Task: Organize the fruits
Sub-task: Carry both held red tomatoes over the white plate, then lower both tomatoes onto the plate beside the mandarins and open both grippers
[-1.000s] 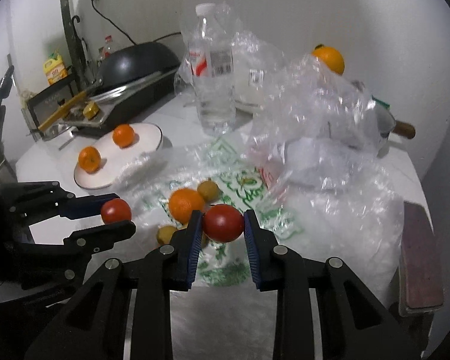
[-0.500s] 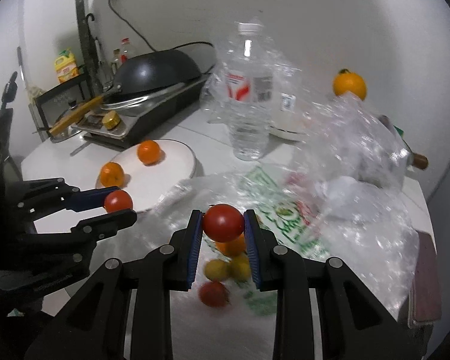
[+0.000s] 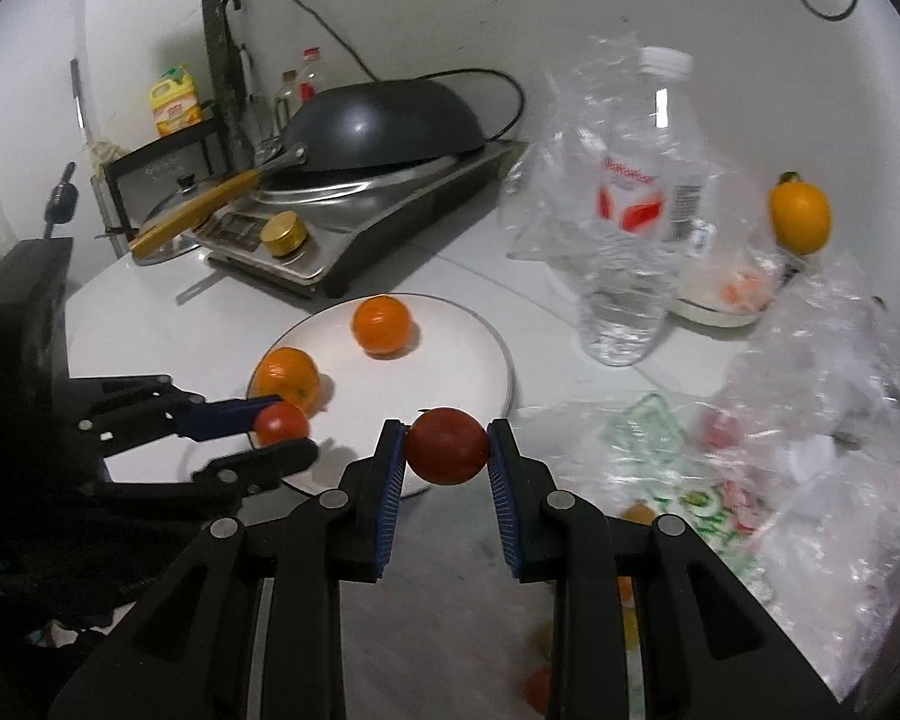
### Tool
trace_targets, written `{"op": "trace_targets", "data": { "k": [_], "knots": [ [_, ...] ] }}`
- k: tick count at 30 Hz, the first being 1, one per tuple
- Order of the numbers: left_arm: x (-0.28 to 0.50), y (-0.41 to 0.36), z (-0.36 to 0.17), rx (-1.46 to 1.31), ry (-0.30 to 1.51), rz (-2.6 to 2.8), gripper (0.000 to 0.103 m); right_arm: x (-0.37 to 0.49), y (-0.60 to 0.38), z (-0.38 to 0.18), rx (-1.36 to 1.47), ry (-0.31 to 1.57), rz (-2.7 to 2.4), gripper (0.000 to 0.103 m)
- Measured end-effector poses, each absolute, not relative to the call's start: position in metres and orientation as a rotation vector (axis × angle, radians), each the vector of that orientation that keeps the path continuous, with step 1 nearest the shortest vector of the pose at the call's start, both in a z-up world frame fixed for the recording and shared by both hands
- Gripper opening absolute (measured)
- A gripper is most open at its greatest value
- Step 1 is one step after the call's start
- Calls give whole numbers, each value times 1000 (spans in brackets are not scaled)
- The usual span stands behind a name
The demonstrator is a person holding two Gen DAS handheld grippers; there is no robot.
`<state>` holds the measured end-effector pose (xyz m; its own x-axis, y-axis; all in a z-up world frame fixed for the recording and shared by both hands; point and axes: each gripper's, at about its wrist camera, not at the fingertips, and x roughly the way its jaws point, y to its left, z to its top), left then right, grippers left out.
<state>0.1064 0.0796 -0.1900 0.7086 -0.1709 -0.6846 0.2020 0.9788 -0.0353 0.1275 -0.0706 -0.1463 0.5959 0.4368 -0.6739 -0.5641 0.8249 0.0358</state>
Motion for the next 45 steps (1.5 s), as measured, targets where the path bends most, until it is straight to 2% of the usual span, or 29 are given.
{"op": "trace_targets", "data": {
  "k": [11, 27, 45],
  "knots": [
    [121, 100, -208, 26, 809, -183, 29, 139, -39, -165, -214, 785, 637, 30],
    [123, 106, -205, 50, 795, -174, 30, 151, -17, -192, -222, 865, 674, 30],
    [106, 119, -197, 47, 769, -158, 30, 144, -5, -195, -216, 887, 707, 30]
  ]
}}
